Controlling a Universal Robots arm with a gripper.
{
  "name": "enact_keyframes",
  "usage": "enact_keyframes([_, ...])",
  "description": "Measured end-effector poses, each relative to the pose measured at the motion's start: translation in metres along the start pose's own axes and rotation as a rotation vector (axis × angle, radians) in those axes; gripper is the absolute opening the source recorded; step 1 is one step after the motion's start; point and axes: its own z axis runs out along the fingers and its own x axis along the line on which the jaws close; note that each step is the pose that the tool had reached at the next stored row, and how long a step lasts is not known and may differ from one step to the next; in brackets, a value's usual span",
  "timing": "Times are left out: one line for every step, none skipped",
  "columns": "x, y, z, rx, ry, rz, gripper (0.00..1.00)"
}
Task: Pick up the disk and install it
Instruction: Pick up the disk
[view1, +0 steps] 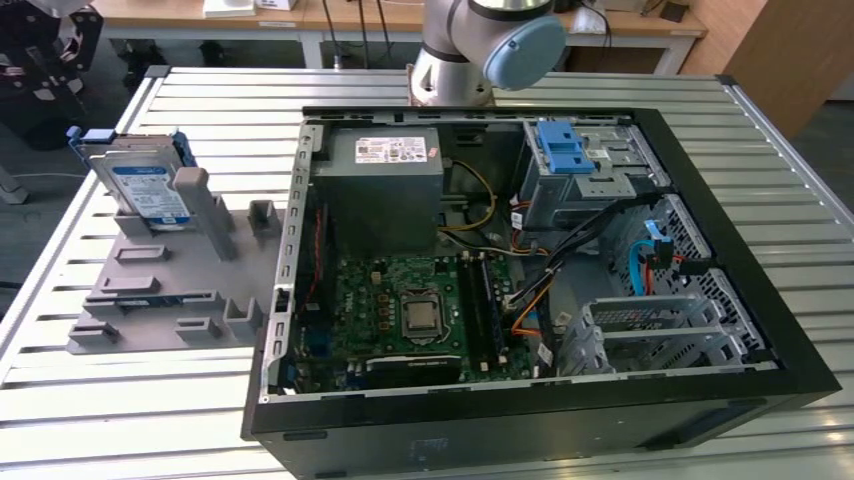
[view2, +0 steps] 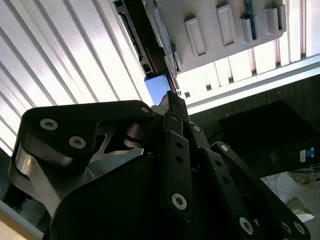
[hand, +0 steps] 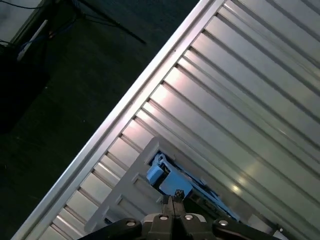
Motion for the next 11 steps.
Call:
enact_keyframes([0.0000,0.0000,0.0001,-0.0001,0.0004,-0.018,0.11])
enact_keyframes([0.0000,0.0000,0.0002,-0.0002,0.0009,-0.036,0.11])
enact_keyframes([0.0000,0.0000,0.0003,-0.0003,0.0014,-0.054,0.11])
enact_keyframes([0.0000,0.0000,0.0004,-0.0003,0.0019,-0.072,0.11])
enact_keyframes([0.0000,0.0000,0.0005,-0.0004,0.0023,-0.091,0.11])
enact_keyframes([0.0000,0.0000,0.0006,-0.0005,0.0028,-0.109,0.11])
enact_keyframes([0.0000,0.0000,0.0007,-0.0006,0.0032,-0.127,0.11])
enact_keyframes([0.0000,0.0000,0.0008,-0.0007,0.0037,-0.145,0.11])
enact_keyframes([0.0000,0.0000,0.0009,-0.0007,0.0041,-0.163,0.11])
enact_keyframes([0.0000,0.0000,0.0010,-0.0008,0.0046,-0.181,0.11])
enact_keyframes([0.0000,0.0000,0.0011,-0.0009,0.0050,-0.199,0.11])
